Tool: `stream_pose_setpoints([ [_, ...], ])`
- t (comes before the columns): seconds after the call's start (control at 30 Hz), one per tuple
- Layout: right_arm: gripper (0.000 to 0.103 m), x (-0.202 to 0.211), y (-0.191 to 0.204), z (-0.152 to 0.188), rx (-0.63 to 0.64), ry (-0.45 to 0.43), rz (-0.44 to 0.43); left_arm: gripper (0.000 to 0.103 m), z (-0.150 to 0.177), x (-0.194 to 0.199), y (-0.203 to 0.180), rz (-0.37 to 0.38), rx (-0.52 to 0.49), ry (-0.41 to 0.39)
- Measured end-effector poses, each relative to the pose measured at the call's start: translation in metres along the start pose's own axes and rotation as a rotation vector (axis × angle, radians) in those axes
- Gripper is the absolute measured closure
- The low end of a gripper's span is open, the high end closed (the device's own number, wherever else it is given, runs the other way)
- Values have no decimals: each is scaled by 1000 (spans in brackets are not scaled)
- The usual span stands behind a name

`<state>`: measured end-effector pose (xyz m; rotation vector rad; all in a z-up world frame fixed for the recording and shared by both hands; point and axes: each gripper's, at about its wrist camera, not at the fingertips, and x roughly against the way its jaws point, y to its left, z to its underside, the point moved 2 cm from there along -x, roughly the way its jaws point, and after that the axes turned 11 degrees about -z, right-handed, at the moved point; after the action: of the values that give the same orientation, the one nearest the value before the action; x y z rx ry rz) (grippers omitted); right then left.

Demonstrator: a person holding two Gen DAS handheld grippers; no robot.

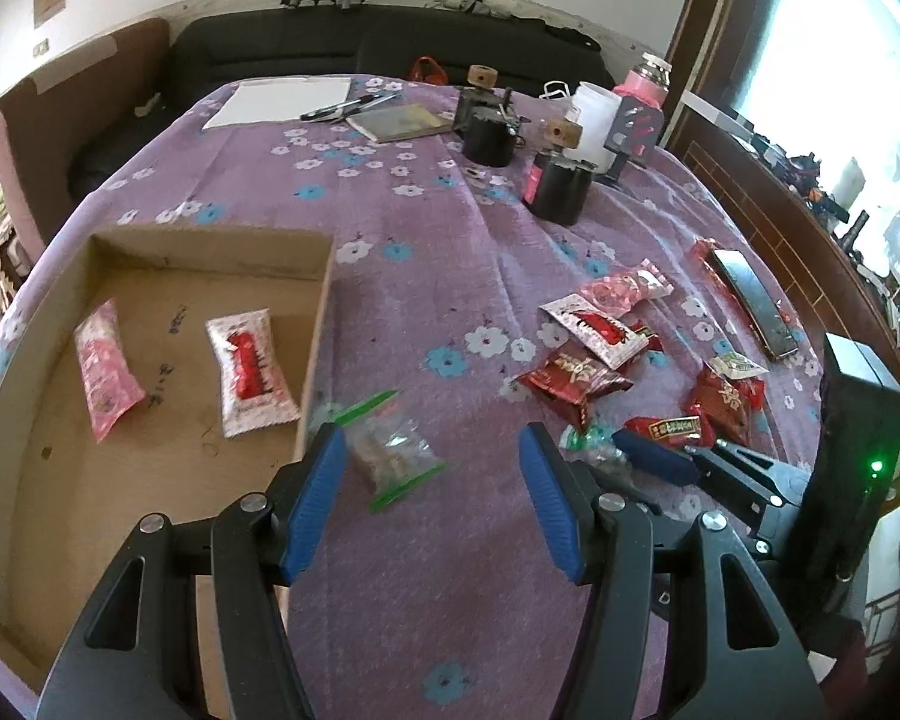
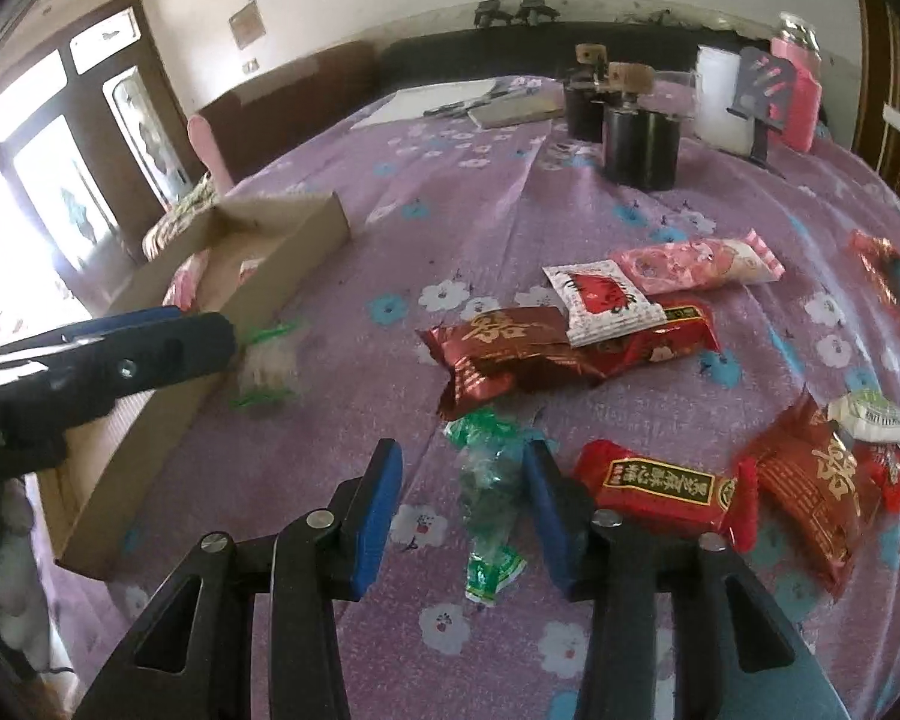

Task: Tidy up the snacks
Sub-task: 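Grasp the dark red packet with left tool while right tool grasps green candy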

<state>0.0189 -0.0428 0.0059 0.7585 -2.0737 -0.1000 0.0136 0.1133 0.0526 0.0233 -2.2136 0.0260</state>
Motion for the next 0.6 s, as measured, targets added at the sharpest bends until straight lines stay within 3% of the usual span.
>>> stream_pose_setpoints([
  [0.07,80,3,-9,1,-43,-10,11,44,-4,-3,-6,5,-9,0],
  [0.3,80,16,-27,7,-149,-27,-35,44,-13,-19,-40,16,-77,9],
  [0.6,80,22,-27,11,-156,-18,-44,44,-26,-55,-84,21,-203,19],
])
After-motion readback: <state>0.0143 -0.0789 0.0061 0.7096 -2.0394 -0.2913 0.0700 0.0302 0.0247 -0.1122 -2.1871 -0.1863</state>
